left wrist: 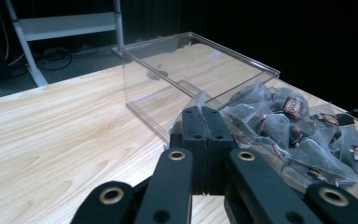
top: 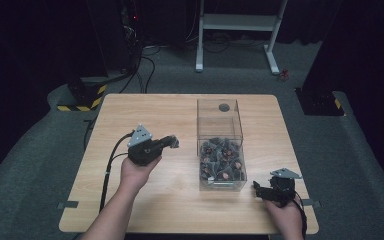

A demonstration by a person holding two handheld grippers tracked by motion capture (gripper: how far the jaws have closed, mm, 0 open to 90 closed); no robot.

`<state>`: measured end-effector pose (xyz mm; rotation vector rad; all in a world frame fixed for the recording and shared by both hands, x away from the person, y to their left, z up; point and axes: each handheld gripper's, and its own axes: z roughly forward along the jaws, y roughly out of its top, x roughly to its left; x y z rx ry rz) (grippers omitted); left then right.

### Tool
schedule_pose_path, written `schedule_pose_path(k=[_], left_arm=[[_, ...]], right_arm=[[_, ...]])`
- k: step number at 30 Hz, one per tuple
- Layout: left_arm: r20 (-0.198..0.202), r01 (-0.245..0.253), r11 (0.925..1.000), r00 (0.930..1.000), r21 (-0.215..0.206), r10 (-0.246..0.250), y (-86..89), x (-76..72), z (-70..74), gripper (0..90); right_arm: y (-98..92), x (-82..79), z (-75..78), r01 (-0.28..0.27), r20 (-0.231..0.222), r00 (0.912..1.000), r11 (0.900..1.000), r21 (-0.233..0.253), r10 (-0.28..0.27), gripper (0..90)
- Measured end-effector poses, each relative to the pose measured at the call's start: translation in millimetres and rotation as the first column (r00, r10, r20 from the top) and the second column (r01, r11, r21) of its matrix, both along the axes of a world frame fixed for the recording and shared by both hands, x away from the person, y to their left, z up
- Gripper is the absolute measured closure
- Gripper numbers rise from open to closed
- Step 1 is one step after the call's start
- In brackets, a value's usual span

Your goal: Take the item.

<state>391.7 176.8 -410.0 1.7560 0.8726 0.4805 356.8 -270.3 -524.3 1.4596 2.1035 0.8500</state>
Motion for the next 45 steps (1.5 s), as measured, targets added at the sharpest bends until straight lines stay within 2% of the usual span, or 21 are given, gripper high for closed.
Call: schedule_pose_path(k=[15,27,45], left_arm=[[0.002,-0.052,0.9987,0.9987,-0.001,0.052,25.7,-0.7,-0.1,89.7],[0.008,-0.104,0.9946,0.9946,0.002,0.104,46.6,-1.3,1.8,89.8],[-0.009,-0.166,0.9861,0.9861,0.001,0.166,72.7,-3.5,-9.3,89.7]], right_arm=[[0.0,0.0,0.0,0.0,0.0,1.0,1.0,0.0,0.0,10.4],[0.0,-0.1,0.0,0.0,0.0,1.0,1.0,0.0,0.0,10.5],[0.0,-0.1,0.0,0.0,0.001,1.0,1.0,0.0,0.0,10.5]])
